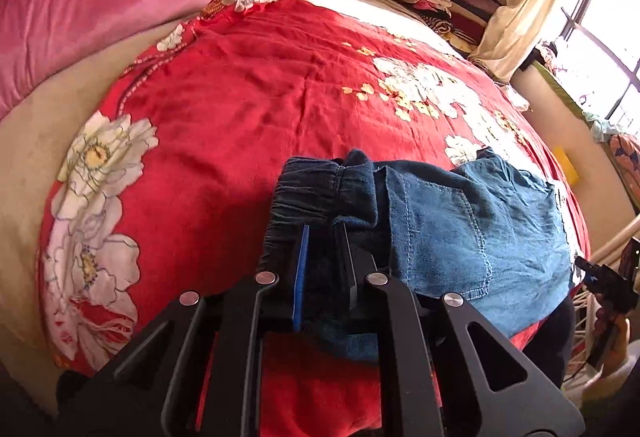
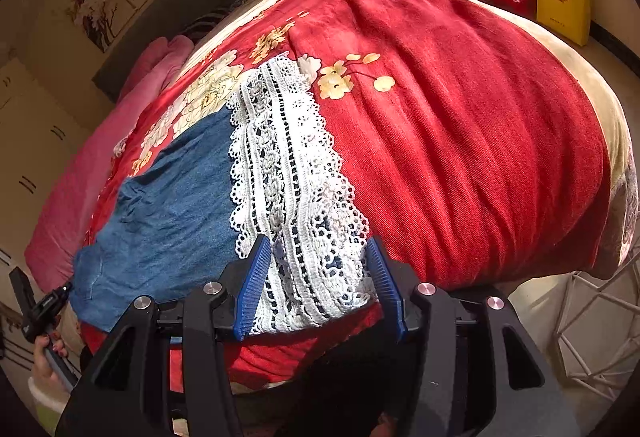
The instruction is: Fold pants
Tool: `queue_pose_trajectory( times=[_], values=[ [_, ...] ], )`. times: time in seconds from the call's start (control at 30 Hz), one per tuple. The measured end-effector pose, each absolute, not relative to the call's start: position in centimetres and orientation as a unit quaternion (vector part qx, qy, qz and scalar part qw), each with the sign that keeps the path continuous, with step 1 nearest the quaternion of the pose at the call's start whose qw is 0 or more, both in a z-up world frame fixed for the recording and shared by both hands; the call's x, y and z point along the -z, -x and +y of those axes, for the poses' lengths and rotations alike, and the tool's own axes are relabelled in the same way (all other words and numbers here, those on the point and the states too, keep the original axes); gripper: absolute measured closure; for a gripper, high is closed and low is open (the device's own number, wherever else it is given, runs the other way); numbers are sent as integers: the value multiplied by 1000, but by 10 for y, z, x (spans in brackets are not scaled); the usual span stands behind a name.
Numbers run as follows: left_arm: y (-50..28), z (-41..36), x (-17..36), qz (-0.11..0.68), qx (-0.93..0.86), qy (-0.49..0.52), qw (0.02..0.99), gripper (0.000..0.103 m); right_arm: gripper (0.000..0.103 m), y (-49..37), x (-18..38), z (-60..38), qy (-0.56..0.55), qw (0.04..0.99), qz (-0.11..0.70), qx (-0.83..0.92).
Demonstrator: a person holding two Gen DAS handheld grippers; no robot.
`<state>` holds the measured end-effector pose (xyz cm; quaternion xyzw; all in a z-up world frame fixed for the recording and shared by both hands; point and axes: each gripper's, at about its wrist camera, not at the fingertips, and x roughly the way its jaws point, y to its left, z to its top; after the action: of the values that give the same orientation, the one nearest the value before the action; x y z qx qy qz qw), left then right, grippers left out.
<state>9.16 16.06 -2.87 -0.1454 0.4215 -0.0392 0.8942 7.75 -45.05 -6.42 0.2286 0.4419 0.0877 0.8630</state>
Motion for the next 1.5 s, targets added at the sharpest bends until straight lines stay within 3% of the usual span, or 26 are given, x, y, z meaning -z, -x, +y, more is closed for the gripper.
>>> queue_pose_trajectory(
  times=[0.17,0.2,0.3,0.37,0.53,0.8,1.0,1.37,1.4,1.43,1.5],
  values=[
    [-70,150,36,419,41,129,898,94,55,-76,65,-457,-241,860,441,-94],
    [-65,151,34,417,42,136,897,88,55,-75,64,-458,-244,859,440,-95],
    [-48,153,23,407,31,130,904,56,54,-73,54,-467,-241,865,428,-98],
    [-38,154,11,397,20,121,910,55,54,-75,45,-471,-233,871,421,-101],
    [-40,129,-30,359,40,80,929,40,50,-102,34,-469,-213,876,416,-116],
    [-131,0,-29,377,191,-14,906,35,47,-163,28,-443,-172,878,420,-154],
    [-204,-46,1,419,214,-27,882,33,45,-194,30,-439,-155,874,428,-171],
    [-268,-31,53,500,218,72,835,36,44,-234,58,-439,-174,850,452,-207],
    [-266,-33,54,498,217,66,837,46,48,-233,59,-436,-172,849,451,-214],
    [-264,-34,54,496,219,67,838,65,57,-232,59,-433,-172,845,452,-226],
    [-263,-35,55,499,238,95,828,87,69,-229,60,-429,-176,839,454,-244]
  ],
)
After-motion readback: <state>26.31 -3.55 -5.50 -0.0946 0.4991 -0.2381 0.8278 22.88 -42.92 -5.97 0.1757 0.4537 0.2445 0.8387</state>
